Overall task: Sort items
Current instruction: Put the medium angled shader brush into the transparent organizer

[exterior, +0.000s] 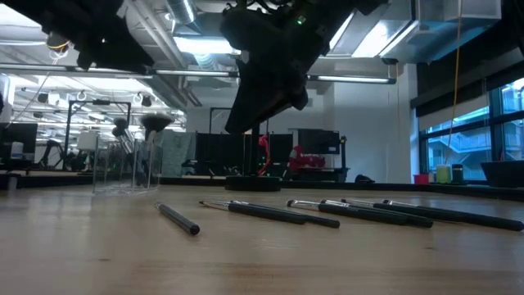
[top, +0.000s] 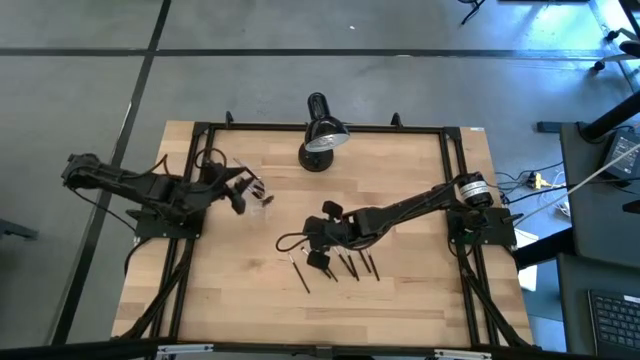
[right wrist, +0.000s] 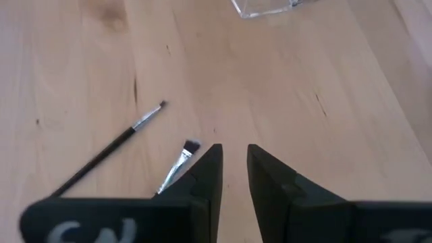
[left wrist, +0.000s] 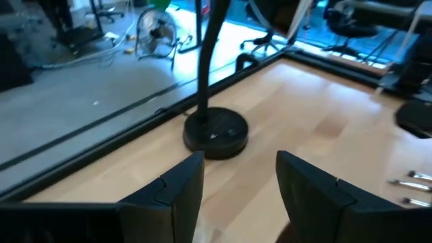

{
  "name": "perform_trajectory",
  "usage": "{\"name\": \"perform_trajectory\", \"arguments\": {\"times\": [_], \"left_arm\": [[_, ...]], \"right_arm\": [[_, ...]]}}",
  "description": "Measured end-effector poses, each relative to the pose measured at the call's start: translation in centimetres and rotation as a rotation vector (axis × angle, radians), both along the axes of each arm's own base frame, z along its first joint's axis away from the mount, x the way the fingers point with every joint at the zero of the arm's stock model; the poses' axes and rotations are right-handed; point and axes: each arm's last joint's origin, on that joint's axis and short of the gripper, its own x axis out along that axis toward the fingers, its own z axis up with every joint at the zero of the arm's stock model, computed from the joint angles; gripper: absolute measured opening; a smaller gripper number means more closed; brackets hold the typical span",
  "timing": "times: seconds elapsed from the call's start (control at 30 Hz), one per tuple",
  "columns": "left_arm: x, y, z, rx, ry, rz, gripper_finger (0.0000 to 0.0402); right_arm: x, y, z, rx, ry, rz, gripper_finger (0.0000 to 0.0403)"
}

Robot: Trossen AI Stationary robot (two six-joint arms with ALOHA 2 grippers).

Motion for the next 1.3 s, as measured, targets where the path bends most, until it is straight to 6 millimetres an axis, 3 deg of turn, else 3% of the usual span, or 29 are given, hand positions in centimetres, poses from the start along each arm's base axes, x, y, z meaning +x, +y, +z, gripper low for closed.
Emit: {"name": "perform_trajectory", "arguments": {"times": [0.27, 0.43, 0.63, 0.8, 0.93, 1.13, 1.3], "left_arm": [[0.0, -1.0, 0.1, 0.005, -0.022, -0.053, 0.018], [1.2, -1.5, -0.7, -0.016, 0.007, -0.043, 0.018], [3.1, -2.2, -1.4, 0.008, 0.043, -0.077, 0.018], [3.5, -2.4, -1.5, 0.016, 0.064, -0.126, 0.018], [2.9, -2.2, -1.4, 0.024, 0.081, -0.119, 0.018], [0.8, -1.3, -1.5, -0.009, 0.077, -0.013, 0.018], [-0.8, -0.8, -1.2, -0.061, 0.036, 0.011, 0.018]], "right_arm": [[-2.2, 0.4, -1.3, 0.035, 0.24, -0.039, 0.0069], [-4.1, 1.1, -1.9, 0.111, 0.415, -0.109, 0.0069], [-5.6, 2.2, -2.1, 0.142, 0.502, -0.253, 0.0069], [-6.4, 2.5, -2.2, 0.101, 0.531, -0.32, 0.0069], [-7.2, 2.2, -2.7, 0.082, 0.58, -0.369, 0.0069], [-7.3, 4.0, -2.7, 0.124, 0.568, -0.263, 0.0078], [-8.8, 4.2, -2.1, 0.047, 0.622, -0.328, 0.0093]]}}
